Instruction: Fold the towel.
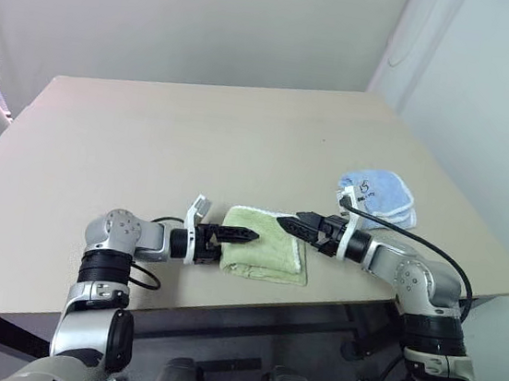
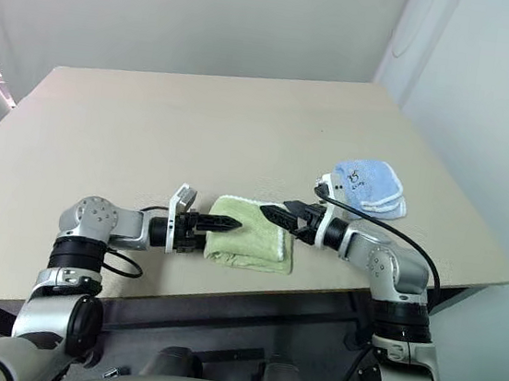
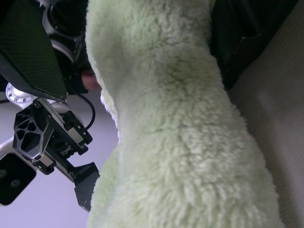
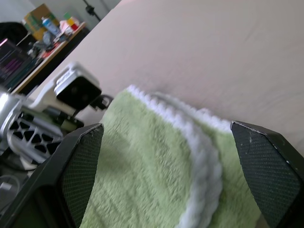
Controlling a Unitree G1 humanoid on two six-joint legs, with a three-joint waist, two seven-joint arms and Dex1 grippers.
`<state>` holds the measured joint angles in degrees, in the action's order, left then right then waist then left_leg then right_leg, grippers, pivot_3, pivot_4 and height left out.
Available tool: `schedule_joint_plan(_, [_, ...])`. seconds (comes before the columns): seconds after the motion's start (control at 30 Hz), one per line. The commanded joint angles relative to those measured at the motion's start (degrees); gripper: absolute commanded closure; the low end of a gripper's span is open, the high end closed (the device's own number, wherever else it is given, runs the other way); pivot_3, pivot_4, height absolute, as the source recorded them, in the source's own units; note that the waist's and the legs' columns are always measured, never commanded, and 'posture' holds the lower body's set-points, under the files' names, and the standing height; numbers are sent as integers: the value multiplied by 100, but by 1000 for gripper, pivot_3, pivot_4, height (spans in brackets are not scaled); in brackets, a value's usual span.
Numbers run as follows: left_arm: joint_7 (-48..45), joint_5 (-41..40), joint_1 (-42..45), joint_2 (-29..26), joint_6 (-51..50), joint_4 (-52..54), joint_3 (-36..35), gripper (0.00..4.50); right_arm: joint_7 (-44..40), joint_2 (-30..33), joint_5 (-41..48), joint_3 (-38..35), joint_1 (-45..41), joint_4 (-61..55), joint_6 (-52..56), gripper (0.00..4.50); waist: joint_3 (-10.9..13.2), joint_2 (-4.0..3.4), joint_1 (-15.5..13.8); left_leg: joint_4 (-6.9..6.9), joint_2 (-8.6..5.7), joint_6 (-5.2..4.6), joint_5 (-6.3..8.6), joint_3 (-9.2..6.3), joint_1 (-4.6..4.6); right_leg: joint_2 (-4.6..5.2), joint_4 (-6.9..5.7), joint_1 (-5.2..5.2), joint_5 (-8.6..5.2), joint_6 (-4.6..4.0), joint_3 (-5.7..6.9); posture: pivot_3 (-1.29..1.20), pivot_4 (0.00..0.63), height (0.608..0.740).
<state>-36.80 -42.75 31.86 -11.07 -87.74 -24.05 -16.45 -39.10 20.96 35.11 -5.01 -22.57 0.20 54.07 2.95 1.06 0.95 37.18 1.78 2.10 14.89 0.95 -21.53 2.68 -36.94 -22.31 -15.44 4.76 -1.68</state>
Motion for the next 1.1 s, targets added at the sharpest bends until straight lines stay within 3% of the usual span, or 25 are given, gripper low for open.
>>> schedule_joint_plan(0.03, [92,40,115,150,41,-81,122,989,61,-27,54,-150,-90,-80,-191,0,0,0,7,-3,0,0,0,0,-5,0,0,1,0,0,0,0,0,740])
schedule_joint_plan(0.37, [16,-128,295,211,-10,-179,-147,4424,230,-65,130,-352,-17,-21,-224,0,0,-1,-4,-8,0,-1,-1,-6,-56,-5,-3,-47,1,1,3,0,0,740])
schedule_joint_plan(0.53, [-97,-277,350,153,47,-177,-354,4468,291,-115,154,-465,-25,15,-277,0,1,-1,25,-7,0,-1,-1,-7,-62,-7,-4,-54,1,1,3,0,0,740])
schedule_joint_plan(0.7, [159,-511,526,22,263,27,-1074,4468,347,-166,217,-688,-87,108,-392,0,2,-2,27,-11,3,-1,-1,-9,-84,-12,-9,-80,2,3,4,0,0,740])
schedule_joint_plan(0.8, [476,-607,595,-325,479,89,-1709,4468,567,-299,151,-842,-247,473,-583,0,2,-2,75,-11,4,-1,-1,-9,-85,-13,-11,-82,3,3,4,0,0,740])
schedule_joint_plan(0.9, [563,-587,598,-817,633,132,-1909,4468,875,-446,38,-1011,-495,1087,-848,0,3,-3,183,-13,6,-1,-1,-9,-80,-16,-19,-84,5,4,2,0,0,740])
schedule_joint_plan(0.97, [792,-511,748,-1131,1151,-17,-2231,4468,1014,-496,-59,-1067,-598,1288,-1107,0,5,-3,181,-17,5,-1,-1,-8,-80,-15,-18,-84,9,12,2,0,0,740])
schedule_joint_plan(1.1, [1869,105,1172,-1949,3260,-860,-2891,4468,870,-561,-201,-895,-739,1504,-1443,0,8,2,178,-19,7,-1,-1,-9,-88,-16,-19,-96,13,20,2,0,0,740])
